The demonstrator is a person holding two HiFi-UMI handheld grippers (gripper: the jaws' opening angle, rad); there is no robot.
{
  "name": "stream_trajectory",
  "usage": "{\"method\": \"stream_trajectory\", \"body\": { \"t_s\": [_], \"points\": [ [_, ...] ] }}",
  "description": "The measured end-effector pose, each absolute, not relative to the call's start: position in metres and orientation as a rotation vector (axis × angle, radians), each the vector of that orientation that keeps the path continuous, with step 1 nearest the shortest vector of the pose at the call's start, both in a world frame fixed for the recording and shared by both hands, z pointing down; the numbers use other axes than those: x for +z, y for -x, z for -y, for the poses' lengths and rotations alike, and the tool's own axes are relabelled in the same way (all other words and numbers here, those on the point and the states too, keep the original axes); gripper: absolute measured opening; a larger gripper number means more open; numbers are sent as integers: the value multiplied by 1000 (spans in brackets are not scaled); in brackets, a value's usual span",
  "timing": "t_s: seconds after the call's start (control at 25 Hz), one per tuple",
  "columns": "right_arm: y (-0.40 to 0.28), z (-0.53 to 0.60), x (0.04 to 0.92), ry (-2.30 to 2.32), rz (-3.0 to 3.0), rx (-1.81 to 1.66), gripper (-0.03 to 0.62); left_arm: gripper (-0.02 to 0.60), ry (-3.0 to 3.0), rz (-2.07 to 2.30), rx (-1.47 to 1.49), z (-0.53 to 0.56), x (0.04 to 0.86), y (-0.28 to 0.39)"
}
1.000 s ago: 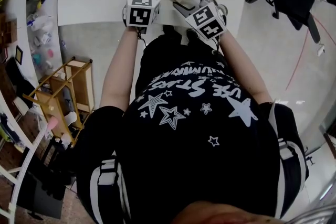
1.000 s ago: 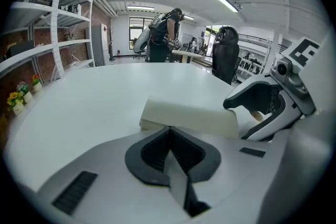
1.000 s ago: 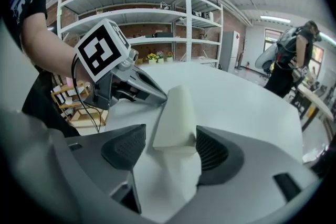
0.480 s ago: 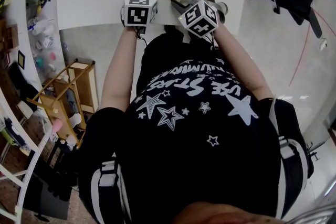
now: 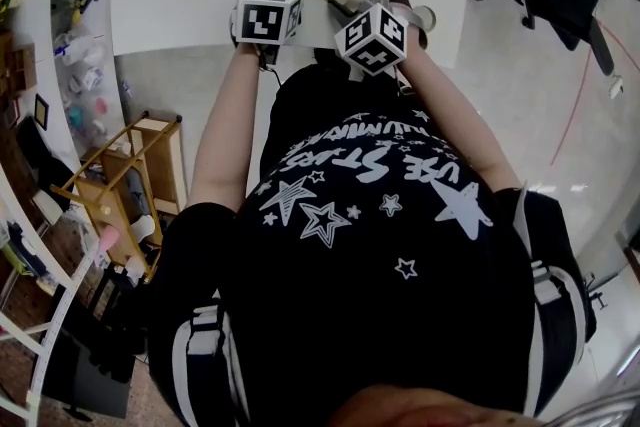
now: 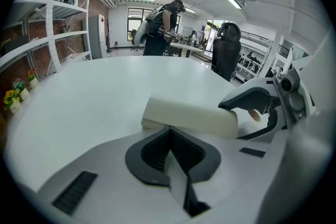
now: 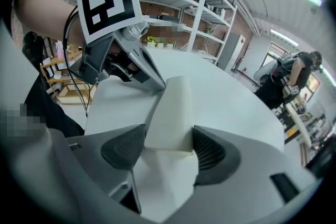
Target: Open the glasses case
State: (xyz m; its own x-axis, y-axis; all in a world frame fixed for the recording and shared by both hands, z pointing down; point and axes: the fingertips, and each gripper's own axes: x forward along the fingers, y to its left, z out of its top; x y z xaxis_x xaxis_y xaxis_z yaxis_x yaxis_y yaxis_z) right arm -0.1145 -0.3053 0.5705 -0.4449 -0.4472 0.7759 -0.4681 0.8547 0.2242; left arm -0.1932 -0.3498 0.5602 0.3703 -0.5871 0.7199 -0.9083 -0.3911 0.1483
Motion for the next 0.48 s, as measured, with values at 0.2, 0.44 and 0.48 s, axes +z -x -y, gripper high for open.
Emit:
{"method": "stream_trajectory", "body": {
  "t_s": [0.2, 0.44, 0.48],
  "points": [
    [114, 306, 572, -662, 2087, 55, 290, 12, -2094, 1260, 805, 350, 561, 193],
    [113, 308, 571, -642, 2087, 104, 290, 12, -2098, 1231, 830, 351, 560, 191],
    [113, 308, 571, -637, 2085, 112, 290, 12, -2097, 1227, 828, 351, 560, 192]
  ]
}}
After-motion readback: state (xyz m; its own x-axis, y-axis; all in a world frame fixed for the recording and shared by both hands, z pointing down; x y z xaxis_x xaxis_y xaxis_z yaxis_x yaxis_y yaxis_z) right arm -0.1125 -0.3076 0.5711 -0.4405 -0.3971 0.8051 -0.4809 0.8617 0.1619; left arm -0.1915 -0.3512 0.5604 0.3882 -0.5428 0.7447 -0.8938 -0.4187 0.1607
